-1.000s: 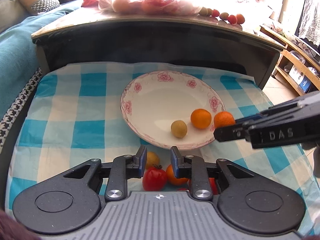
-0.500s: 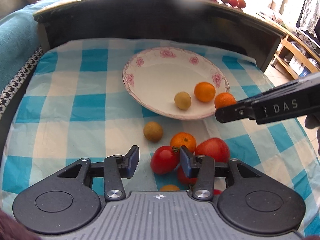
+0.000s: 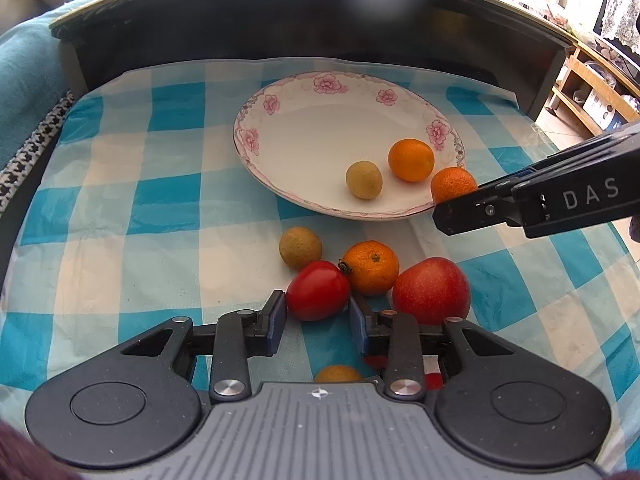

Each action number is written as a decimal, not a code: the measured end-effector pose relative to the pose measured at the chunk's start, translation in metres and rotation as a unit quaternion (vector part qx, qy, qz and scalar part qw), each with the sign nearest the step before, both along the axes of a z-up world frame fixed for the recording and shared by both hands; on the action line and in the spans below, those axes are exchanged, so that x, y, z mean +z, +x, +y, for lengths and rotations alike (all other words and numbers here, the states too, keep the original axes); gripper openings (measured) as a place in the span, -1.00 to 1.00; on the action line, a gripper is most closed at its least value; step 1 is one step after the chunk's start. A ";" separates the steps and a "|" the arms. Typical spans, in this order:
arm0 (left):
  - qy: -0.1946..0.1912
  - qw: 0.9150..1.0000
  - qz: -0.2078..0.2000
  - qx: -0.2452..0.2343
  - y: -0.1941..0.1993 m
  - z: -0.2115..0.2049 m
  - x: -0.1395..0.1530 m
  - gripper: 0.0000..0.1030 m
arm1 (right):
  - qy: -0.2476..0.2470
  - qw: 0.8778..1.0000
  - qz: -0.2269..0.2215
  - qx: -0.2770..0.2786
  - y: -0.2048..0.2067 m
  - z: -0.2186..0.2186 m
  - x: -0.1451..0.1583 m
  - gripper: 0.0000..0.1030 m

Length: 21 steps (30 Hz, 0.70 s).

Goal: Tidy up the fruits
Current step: 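Carry the orange and tomato over the plate and open both tools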

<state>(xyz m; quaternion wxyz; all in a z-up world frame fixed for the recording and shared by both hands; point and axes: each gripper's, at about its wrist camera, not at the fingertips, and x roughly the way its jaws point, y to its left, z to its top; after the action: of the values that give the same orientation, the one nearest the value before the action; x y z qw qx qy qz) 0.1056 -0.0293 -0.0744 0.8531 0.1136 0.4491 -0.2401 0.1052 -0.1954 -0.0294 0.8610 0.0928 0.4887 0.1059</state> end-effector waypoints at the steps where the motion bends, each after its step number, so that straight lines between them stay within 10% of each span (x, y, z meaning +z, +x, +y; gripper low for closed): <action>1: 0.002 1.000 -0.002 -0.001 0.000 -0.001 0.000 -0.18 | 0.000 1.000 0.000 0.000 0.000 0.000 0.000 -0.37; 21: -0.023 0.999 -0.021 0.016 0.005 0.001 0.022 -0.23 | -0.005 1.000 -0.011 -0.016 0.008 -0.007 0.003 -0.37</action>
<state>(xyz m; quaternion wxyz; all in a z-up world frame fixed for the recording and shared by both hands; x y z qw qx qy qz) 0.1109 -0.0280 -0.0525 0.8685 0.0914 0.4273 -0.2341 0.1136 -0.2023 -0.0265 0.8682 0.0952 0.4784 0.0908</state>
